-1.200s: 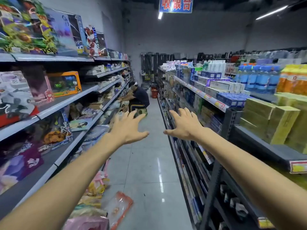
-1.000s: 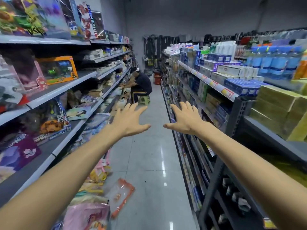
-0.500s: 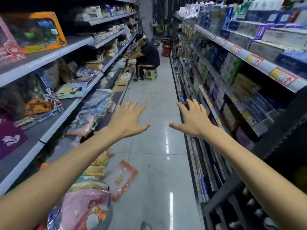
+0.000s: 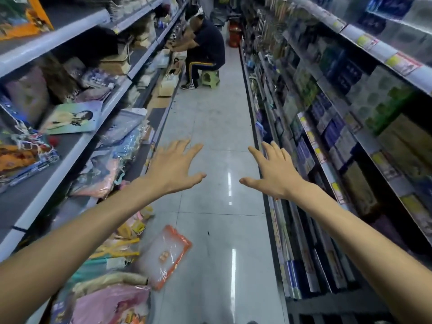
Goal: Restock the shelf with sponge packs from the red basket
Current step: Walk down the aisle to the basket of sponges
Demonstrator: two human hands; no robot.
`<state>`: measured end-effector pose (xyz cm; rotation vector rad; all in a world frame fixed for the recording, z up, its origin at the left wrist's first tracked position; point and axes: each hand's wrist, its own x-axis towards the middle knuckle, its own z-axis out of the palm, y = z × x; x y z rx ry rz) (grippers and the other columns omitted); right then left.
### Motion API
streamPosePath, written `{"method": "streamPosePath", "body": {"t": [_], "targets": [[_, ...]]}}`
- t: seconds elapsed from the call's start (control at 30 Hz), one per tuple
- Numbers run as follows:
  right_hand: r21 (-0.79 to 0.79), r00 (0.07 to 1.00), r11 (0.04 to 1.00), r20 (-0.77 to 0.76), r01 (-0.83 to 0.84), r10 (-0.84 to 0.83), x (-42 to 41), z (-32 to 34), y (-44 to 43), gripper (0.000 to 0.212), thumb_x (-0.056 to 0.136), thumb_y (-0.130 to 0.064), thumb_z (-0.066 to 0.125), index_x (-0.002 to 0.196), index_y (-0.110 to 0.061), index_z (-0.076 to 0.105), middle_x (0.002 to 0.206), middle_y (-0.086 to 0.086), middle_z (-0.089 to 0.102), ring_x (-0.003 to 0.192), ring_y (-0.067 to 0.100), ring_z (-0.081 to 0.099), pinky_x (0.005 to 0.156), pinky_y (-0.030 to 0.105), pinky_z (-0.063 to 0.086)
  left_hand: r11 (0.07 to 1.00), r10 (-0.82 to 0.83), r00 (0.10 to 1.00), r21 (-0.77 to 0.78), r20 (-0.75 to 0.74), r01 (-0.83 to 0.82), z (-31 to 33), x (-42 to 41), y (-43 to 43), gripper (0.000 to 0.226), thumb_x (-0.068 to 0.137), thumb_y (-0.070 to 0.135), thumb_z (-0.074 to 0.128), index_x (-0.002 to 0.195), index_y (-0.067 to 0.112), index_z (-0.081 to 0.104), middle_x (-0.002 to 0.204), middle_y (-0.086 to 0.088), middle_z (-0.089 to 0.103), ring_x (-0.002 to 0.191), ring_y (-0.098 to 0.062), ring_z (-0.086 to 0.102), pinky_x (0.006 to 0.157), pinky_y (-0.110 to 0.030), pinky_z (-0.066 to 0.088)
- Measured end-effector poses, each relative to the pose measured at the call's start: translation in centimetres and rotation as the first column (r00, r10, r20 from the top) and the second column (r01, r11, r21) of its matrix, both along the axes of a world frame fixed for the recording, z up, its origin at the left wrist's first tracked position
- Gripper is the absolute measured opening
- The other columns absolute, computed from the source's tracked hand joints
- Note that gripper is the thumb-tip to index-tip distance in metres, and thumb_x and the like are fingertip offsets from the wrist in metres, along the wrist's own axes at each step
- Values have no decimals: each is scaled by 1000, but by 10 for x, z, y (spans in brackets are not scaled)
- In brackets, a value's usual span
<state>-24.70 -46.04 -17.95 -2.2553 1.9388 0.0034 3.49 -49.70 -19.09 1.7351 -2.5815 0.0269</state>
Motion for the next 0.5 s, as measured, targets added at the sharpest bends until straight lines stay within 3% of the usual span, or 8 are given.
{"method": "streamPosePath", "body": {"t": [0.23, 0.4, 0.5], "targets": [[11, 1000, 1000, 8, -8, 8, -19, -17, -113, 99, 89, -74, 51, 164, -27, 6, 171, 15, 0, 157, 34, -10, 126, 52, -2, 998, -54, 998, -18, -13, 53, -12, -22, -111, 90, 82, 75, 37, 159, 30, 26, 164, -10, 28, 151, -30, 27, 120, -54, 28], [-13, 1000, 1000, 21, -20, 20, -43, -22, -228, 100, 89, -75, 50, 164, -28, 4, 170, 16, -2, 157, 35, -12, 127, 52, -3, 998, -56, 998, -6, 5, 56, -16, -55, -224, 97, 75, 80, 26, 160, 33, 21, 166, -10, 24, 152, -32, 22, 120, -55, 26], [-5, 999, 1000, 30, -12, 12, -62, -18, -305, 99, 89, -75, 49, 164, -28, 3, 170, 15, -5, 157, 35, -13, 127, 51, -3, 999, -38, 999, 16, -14, 39, -10, -77, -300, 92, 81, 78, 35, 160, 36, 18, 167, -7, 22, 154, -30, 20, 119, -55, 28]]}}
